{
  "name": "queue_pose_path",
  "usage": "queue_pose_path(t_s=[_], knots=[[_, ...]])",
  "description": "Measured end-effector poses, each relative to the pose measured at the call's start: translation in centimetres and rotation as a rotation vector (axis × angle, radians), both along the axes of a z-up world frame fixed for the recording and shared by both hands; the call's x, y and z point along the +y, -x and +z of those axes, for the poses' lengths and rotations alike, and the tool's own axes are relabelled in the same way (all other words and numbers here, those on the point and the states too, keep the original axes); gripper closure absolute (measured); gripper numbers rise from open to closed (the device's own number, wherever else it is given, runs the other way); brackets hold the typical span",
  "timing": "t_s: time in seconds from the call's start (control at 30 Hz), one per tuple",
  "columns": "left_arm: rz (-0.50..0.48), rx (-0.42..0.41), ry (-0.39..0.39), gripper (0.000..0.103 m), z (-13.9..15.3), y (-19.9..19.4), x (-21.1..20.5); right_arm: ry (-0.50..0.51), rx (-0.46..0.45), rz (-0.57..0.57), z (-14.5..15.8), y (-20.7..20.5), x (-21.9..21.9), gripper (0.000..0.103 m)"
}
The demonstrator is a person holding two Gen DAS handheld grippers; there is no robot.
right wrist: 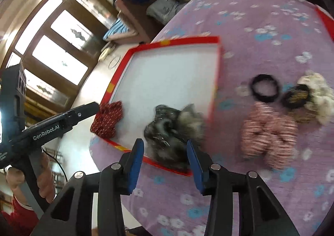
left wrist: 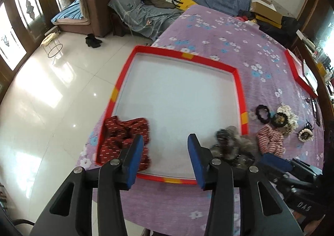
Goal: Organize jewelry
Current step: 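Carry both scrunchies to the red-rimmed tray and open both tools to drop them, then grasp the white polka-dot scrunchie with right tool while left tool grasps pink plaid scrunchie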
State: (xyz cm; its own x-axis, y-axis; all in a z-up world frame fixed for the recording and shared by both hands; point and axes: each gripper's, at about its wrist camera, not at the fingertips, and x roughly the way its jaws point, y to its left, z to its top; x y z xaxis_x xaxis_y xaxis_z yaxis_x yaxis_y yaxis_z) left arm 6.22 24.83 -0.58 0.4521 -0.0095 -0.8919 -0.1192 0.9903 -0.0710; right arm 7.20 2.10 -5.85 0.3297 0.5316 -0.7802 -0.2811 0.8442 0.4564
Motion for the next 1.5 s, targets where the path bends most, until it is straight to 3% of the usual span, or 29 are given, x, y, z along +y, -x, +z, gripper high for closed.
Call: queue_pose_path(t_s=[0.37, 0.53, 0.7, 0.8, 0.93, 1.13, 1.5], knots=[[-0.225, -0.018, 0.043, 0.06, 0.4, -0.2, -10.8, 0.049, 0.063, -0.366, -1.6, 4.0, -17.6, 0.057], [-0.332, 0.022, 0.041, 0.059, -1.0, -0.4, -16.9, 0.111, 0.069, -0.533, -2.1, 5.1, -25.0, 0.057], [-0.376, 0.055, 0.017, 0.055, -3.5, -1.1, -21.2, 0.139, 0.048, -0.596, -2.0, 4.7, -28.6, 0.056], [-0.373, 0.079, 0.008, 0.055, -5.0, -1.8, -22.5, 0.154, 0.028, -0.584, -1.6, 4.0, -29.5, 0.056], [-0.361, 0.101, 0.01, 0.055, -6.5, -2.7, -23.4, 0.089, 0.005, -0.521, -0.5, 2.9, -29.3, 0.056], [-0.343, 0.12, -0.003, 0.055, -8.3, -3.5, -24.3, 0.022, 0.007, -0.362, -0.6, -0.7, -25.1, 0.056], [-0.271, 0.158, 0.044, 0.055, -10.5, -4.4, -23.8, 0.194, -0.012, -0.32, -3.6, -7.9, -20.7, 0.056]])
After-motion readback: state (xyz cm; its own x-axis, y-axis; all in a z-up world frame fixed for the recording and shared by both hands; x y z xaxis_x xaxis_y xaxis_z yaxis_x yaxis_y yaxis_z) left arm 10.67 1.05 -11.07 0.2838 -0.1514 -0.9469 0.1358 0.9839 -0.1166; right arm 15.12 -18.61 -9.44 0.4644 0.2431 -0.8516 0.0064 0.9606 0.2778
